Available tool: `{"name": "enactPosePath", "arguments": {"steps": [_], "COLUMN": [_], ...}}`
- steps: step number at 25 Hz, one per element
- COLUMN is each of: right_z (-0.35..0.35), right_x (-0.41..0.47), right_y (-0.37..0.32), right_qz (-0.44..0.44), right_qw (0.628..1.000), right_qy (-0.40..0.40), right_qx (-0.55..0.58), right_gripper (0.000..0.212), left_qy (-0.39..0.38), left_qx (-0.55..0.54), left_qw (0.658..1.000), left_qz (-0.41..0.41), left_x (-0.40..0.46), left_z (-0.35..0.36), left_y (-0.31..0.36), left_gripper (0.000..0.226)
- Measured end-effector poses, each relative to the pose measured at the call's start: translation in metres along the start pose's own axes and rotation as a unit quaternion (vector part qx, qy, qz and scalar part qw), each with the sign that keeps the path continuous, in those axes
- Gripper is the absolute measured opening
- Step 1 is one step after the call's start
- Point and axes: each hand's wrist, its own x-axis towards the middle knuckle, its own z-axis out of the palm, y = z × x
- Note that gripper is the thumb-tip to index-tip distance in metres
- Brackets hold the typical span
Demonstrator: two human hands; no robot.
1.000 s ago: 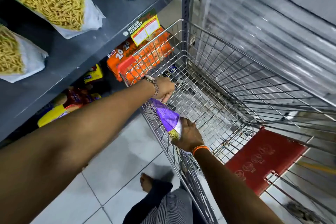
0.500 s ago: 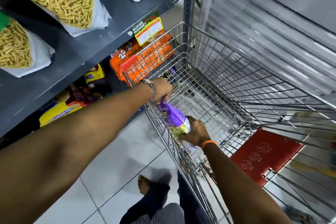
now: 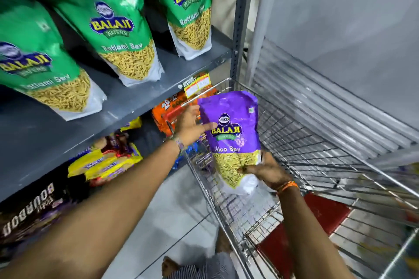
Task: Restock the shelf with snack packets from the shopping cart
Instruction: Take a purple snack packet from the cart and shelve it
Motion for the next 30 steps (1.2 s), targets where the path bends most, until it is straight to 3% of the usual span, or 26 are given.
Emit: {"name": "enactPosePath", "arguments": {"steps": [3, 6, 9, 13, 19, 23, 27, 30], "right_z": [0.006, 0.023, 0.049, 0.102, 0.221, 0.329, 0.422, 0.483], "right_x": [-0.023, -0.035, -0.042, -0.042, -0.021, -0.016, -0.009, 0.008], "right_y": [-0.05, -0.084, -0.11, -0.135, -0.172, -0.206, -0.233, -0.242], "right_qz": [-0.056, -0.096, -0.1, -0.105, -0.088, -0.123, -0.186, -0.223], "right_qw": [0.996, 0.986, 0.979, 0.972, 0.949, 0.925, 0.915, 0.894], "right_qy": [-0.037, -0.084, -0.123, -0.181, -0.295, -0.359, -0.357, -0.383], "right_qx": [0.064, 0.108, 0.126, 0.108, 0.065, 0.012, -0.025, -0.06], "right_gripper": [0.038, 0.05, 0.055, 0.058, 0.086, 0.08, 0.074, 0.073], "left_qy": [-0.01, -0.005, 0.009, 0.106, 0.233, 0.318, 0.39, 0.413], "left_qx": [-0.14, -0.229, -0.289, -0.355, -0.384, -0.382, -0.336, -0.309], "left_qw": [0.99, 0.973, 0.957, 0.927, 0.889, 0.856, 0.841, 0.837], "left_qz": [0.011, 0.025, 0.038, 0.064, 0.091, 0.14, 0.166, 0.181], "left_x": [-0.03, -0.055, -0.08, -0.109, -0.149, -0.188, -0.216, -0.229], "left_z": [-0.001, -0.01, -0.025, -0.07, -0.184, -0.28, -0.355, -0.402], "left_y": [0.018, 0.039, 0.053, 0.064, 0.055, 0.055, 0.053, 0.041], "left_gripper": [0.052, 0.028, 0.025, 0.018, 0.031, 0.014, 0.02, 0.007]}}
